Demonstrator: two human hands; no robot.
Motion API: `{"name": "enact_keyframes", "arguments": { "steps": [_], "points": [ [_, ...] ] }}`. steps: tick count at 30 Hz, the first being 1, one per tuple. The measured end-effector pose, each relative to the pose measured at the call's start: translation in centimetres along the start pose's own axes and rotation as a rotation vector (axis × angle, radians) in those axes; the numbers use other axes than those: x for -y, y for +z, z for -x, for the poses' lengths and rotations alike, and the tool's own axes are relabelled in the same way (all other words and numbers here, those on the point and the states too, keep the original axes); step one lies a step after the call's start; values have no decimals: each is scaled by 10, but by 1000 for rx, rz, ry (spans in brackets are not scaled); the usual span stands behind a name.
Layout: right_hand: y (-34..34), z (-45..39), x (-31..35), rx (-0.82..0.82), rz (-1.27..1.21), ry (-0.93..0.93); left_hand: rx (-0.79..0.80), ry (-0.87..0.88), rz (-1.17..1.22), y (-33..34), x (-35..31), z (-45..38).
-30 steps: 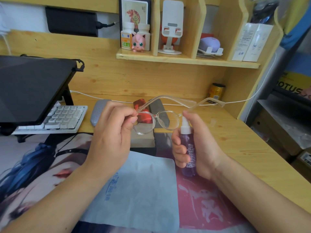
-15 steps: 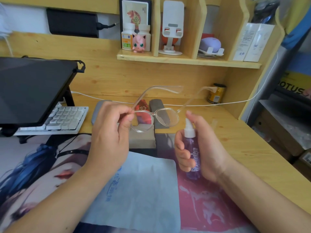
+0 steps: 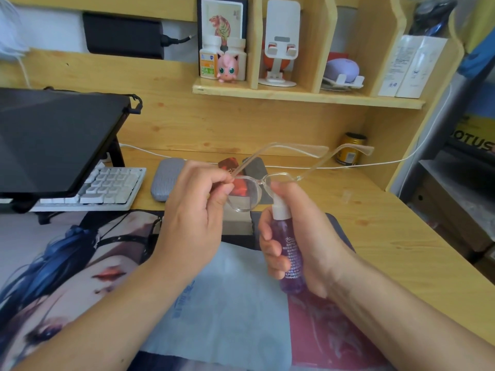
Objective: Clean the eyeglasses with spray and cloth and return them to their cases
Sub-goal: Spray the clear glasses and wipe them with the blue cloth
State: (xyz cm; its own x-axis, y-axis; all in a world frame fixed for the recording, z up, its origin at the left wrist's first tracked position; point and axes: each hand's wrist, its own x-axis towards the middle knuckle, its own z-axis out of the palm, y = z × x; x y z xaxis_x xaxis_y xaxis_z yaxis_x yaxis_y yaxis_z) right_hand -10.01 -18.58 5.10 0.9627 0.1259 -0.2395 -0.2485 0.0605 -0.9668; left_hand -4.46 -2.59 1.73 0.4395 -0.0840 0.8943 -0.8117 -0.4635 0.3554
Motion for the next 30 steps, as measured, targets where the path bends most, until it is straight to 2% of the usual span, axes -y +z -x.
{"name": "enact_keyframes", "arguments": {
  "steps": [4,9,11,13,16,20,30],
  "points": [
    [-3,3,-4,-23,14,-86,-10,-132,22,-4,-6,-2],
    [-3,11,-15,-123,182,-267,24,-548,158,-12,-15,-7],
    [-1,13,-17,-152,254,-354,34,-783,326,-15,-15,-10],
    [2,13,-19,-174,327,-409,47,-1044,599,-17,-18,-14],
    [8,13,-24,-166,380,-408,70,-1287,819,-19,-23,-18],
    [13,10,-27,-147,403,-417,61,-1401,922,-20,-27,-21],
    [12,10,-25,-210,409,-416,60,-1433,941,-21,-28,-21]
  ]
}}
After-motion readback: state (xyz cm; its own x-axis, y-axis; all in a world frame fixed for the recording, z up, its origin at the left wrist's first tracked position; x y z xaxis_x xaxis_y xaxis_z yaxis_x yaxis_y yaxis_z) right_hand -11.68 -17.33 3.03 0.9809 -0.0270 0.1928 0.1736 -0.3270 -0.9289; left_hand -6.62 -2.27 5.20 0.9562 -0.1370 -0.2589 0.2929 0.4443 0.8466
